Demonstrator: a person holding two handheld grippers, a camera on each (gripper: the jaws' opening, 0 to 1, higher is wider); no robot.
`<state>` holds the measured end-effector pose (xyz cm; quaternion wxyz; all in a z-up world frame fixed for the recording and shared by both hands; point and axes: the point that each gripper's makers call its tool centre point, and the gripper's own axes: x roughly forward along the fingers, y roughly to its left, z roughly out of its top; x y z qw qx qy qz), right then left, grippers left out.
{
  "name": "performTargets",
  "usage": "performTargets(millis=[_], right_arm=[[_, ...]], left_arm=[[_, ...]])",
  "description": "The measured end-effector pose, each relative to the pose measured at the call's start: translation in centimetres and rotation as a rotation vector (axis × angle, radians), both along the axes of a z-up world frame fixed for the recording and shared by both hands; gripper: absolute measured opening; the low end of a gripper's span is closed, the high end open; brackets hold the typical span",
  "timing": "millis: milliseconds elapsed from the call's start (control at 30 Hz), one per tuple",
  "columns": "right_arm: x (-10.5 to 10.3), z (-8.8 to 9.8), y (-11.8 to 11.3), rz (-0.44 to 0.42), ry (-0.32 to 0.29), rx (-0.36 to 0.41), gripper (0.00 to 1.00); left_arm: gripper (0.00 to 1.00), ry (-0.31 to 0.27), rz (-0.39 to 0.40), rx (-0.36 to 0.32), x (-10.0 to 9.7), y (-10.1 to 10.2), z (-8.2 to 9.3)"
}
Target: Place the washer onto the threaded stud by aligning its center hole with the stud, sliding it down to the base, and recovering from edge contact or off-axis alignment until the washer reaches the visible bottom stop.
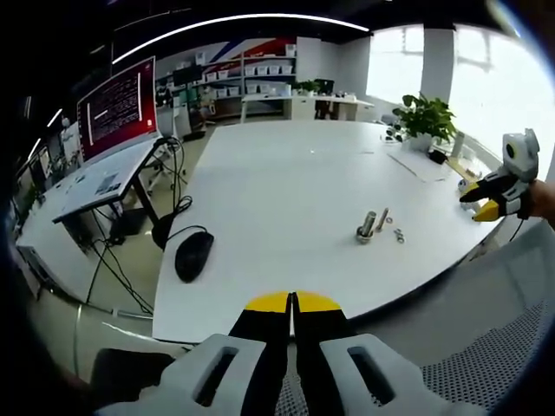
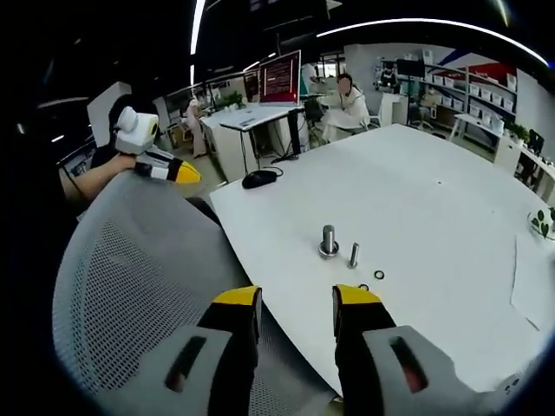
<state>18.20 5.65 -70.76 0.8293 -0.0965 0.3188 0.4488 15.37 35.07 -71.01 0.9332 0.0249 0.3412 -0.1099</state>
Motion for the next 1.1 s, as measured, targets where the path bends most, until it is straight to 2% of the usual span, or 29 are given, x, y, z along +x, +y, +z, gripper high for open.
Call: performTargets(millis=[333, 467, 633, 667, 900, 1100], right_arm=[[0.1, 0.2, 0.3, 0.003, -0.004, -0.004, 0.35], [0.5, 0.4, 0.5, 0.004, -0.013, -0.004, 0.35], [0.7, 0.5, 0.8, 0.012, -0.020, -0.006, 0.35], [0.6, 0.6, 0.9, 0.013, -0.020, -0.007, 0.35], [1.2, 0.6, 1.1, 0.025, -0.027, -0.013, 0.35], [1.7, 0.8, 1.9, 0.044, -0.035, -0.021, 0.35]], left_arm=[[0.00, 0.004, -0.003, -0.001, -0.1, 0.0, -0.1], [0.00, 0.058, -0.024, 0.018, -0.6, -0.2, -0.8], [0.00, 0.074, -0.028, 0.015, -0.7, -0.3, -1.0], [0.00, 0.102, -0.034, 0.033, -0.9, -0.2, -1.4], [0.00, 0.147, -0.092, 0.059, -1.4, -0.7, -2.0], [0.00, 0.212, -0.163, 0.087, -2.2, -1.3, -2.9]])
